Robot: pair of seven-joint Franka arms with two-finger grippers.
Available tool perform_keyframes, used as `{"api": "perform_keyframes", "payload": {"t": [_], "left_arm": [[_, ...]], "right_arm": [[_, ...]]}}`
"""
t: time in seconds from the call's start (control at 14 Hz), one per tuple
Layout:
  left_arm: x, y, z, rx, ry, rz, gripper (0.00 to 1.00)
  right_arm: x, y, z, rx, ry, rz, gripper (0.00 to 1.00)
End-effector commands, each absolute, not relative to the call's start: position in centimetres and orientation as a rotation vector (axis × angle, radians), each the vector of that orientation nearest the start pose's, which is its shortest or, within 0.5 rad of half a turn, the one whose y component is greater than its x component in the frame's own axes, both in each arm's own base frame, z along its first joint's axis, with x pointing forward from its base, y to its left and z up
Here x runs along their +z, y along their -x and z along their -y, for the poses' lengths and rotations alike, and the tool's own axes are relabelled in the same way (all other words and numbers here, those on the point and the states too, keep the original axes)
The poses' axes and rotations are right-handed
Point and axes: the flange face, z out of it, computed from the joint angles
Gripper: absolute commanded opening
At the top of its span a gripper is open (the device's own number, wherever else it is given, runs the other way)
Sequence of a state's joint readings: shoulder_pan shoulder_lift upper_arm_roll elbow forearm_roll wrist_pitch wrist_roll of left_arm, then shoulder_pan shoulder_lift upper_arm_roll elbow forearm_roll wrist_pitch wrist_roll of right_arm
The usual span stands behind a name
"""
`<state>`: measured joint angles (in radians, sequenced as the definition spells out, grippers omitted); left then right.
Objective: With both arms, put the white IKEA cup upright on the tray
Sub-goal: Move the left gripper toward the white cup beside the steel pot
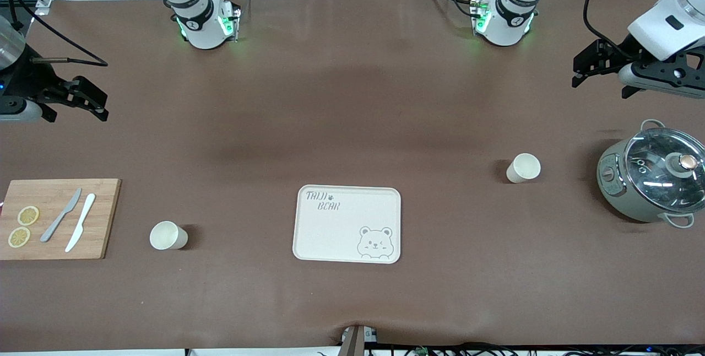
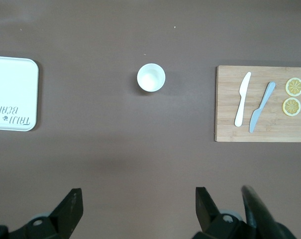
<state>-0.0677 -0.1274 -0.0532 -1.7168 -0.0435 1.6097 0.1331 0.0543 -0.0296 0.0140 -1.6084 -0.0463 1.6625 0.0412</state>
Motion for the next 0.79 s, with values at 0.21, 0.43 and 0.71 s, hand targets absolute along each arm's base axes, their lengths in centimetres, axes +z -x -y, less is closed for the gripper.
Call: {"api": "perform_keyframes", "payload": {"t": [0.21,0.43,0.71], "left_arm": [[59.7,-51.2,7.3,-0.026,3.153,-0.373,1.00],[56.3,-50.4,6.4,-0.131,3.140,-0.407,1.00],[52.4,-50.0,4.9,-0.185,3.128,-0.416,1.00]], "right_arm": [[63.5,-55.3,-3.0,-0.135,3.198,0.058,1.00],[63.6,-55.3,-3.3,-0.135,3.196,0.070,1.00],[63.3,-55.8,-3.1,-0.157,3.181,0.055,1.00]]}}
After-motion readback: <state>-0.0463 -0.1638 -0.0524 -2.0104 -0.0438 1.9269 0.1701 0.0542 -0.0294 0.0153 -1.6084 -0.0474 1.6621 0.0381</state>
